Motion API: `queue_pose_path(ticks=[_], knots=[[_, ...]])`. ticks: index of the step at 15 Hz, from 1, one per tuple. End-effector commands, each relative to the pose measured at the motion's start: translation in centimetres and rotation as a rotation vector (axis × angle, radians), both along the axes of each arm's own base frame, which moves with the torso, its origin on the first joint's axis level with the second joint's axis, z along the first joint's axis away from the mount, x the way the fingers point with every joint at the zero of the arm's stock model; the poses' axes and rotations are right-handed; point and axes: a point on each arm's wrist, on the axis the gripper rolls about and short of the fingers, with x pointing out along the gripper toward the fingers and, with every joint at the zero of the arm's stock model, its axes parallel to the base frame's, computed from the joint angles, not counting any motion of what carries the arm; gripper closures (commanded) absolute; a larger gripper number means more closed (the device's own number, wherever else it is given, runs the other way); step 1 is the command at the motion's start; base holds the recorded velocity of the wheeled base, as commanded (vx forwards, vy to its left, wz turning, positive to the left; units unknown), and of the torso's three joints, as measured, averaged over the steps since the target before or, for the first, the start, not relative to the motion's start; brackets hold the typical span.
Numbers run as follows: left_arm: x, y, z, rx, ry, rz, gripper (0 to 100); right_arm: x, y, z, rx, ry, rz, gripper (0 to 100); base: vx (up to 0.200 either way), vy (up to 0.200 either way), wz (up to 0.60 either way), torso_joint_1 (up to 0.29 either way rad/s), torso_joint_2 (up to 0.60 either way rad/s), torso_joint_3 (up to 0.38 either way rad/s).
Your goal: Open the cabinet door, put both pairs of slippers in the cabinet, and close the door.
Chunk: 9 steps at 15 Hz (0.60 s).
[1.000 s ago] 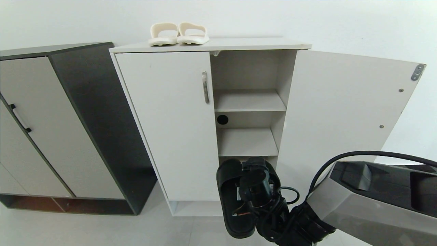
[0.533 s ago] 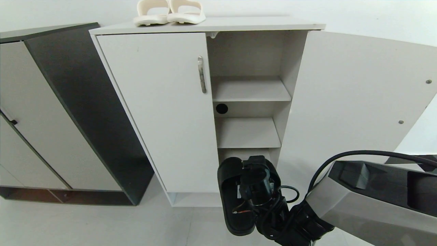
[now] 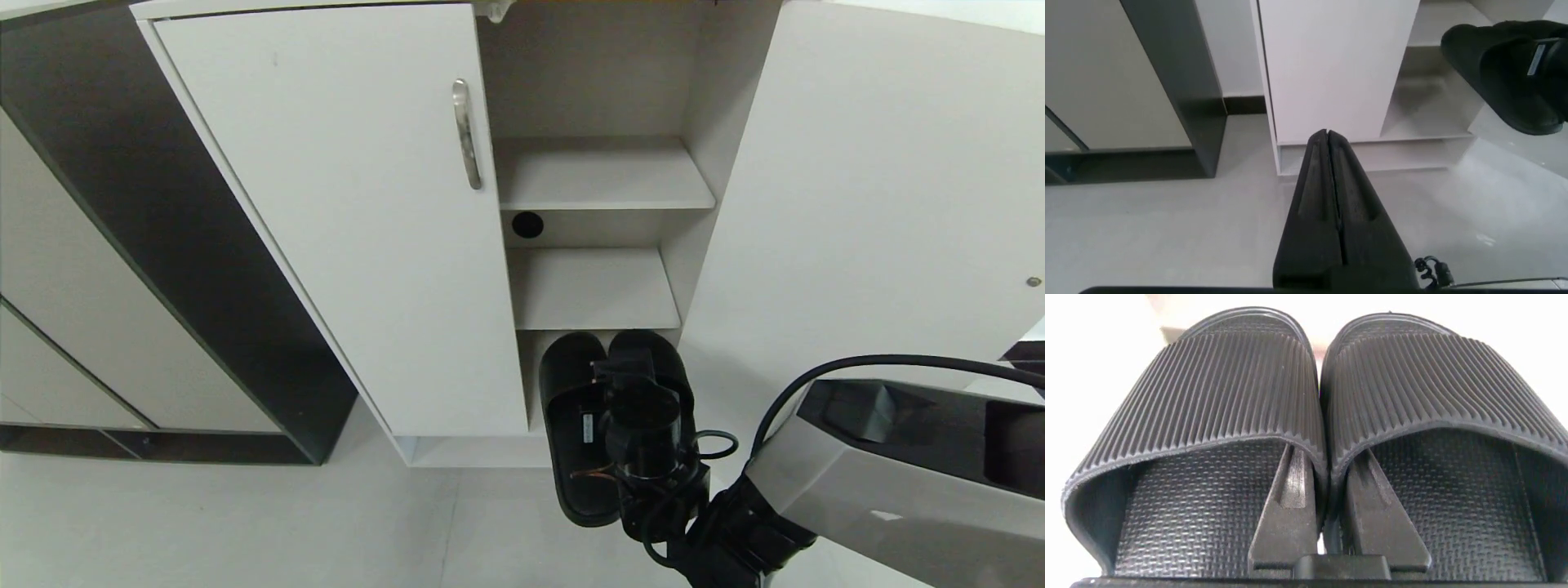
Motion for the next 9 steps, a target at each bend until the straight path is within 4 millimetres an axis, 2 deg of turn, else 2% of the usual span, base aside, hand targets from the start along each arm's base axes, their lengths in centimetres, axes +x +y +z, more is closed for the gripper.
queue_pose_path(ticks=[1,3,8,9], knots=[[0.01,0.00,0.00,0.000,0.001,0.000,100,0.37,-0.28,-0.71,-0.013,0.011,-0.012,100,0.000,0.000,0.00,0.002,0.01,-0.203],[0.01,0.00,0.00,0.000,0.001,0.000,100,0.47,-0.28,-0.99,-0.017,0.015,-0.015,100,0.000,0.000,0.00,0.000,0.00,-0.163],[0.01,0.00,0.00,0.000,0.001,0.000,100,0.63,-0.39,-0.87,-0.014,0.012,-0.021,100,0.000,0.000,0.00,0.000,0.00,0.000],[0.01,0.00,0.00,0.000,0.001,0.000,100,0.65,-0.37,-0.83,-0.013,0.011,-0.021,100,0.200,0.000,0.00,-0.002,0.00,0.002]])
